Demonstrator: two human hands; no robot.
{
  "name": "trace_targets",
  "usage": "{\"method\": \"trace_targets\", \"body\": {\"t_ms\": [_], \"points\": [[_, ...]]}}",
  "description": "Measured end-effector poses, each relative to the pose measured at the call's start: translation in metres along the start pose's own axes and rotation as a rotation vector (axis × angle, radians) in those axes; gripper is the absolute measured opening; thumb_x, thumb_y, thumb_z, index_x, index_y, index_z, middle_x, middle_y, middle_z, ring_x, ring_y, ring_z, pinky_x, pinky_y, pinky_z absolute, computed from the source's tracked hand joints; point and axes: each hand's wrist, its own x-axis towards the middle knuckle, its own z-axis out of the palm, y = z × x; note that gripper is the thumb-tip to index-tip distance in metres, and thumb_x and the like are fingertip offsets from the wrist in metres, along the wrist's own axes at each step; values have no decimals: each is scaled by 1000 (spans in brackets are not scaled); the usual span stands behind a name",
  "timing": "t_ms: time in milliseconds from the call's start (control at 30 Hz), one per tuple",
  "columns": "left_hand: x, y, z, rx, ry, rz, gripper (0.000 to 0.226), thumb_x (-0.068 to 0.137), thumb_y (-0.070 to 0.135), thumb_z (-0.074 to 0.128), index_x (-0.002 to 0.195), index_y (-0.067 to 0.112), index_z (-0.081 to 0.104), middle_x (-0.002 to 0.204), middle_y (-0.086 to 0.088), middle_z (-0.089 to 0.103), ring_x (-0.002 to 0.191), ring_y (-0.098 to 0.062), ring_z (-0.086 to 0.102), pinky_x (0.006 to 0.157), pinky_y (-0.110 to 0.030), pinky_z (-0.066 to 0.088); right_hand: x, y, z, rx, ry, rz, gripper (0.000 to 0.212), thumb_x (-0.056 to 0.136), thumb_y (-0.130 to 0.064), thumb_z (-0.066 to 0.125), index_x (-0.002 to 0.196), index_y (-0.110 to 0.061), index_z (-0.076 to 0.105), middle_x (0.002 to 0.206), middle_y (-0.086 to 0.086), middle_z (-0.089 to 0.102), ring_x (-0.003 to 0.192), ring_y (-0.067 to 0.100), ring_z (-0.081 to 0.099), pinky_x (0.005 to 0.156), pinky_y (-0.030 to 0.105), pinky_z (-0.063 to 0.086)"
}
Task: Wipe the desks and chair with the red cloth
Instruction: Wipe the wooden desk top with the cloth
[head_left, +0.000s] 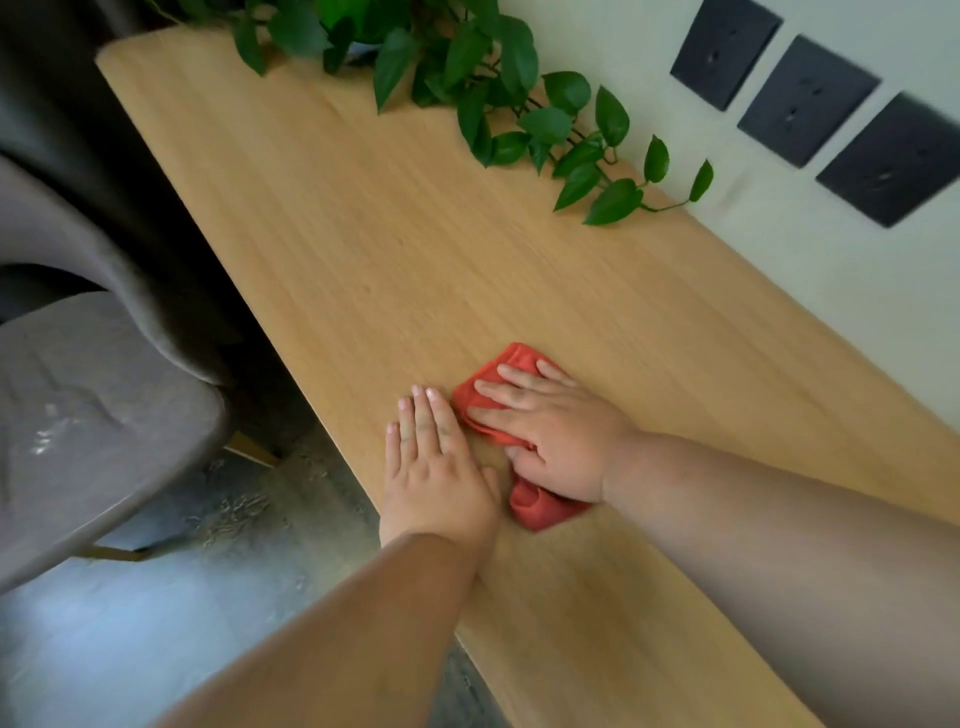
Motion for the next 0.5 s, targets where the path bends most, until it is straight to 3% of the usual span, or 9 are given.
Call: {"method": "trace_targets", "body": {"t_ms": [267, 400, 500], "points": [[-2, 3, -2, 44, -3, -19, 79, 87, 35, 17, 147, 8, -25, 162, -11, -17, 147, -21, -19, 118, -36, -14, -125, -22, 36, 192, 71, 246, 59, 89, -43, 32, 147, -40, 40, 159, -18, 26, 149, 4, 7, 122, 32, -3], [-3, 4, -6, 64, -14, -14, 77, 90, 35, 20, 149, 7, -22, 162, -11, -16, 148, -22, -17, 119, -37, -11, -171, -40, 52, 241, 132, 342, 52, 91, -40, 40, 142, -37, 49, 154, -17, 34, 148, 7, 19, 121, 34, 4], [-5, 5, -8, 76, -31, -8, 77, 92, 35, 22, 149, 7, -21, 162, -11, -16, 148, -22, -17, 120, -38, -9, -200, -56, 63, 214, 250, 404, 45, 90, -38, 46, 131, -31, 62, 145, -13, 50, 141, 13, 38, 116, 37, 20]]}}
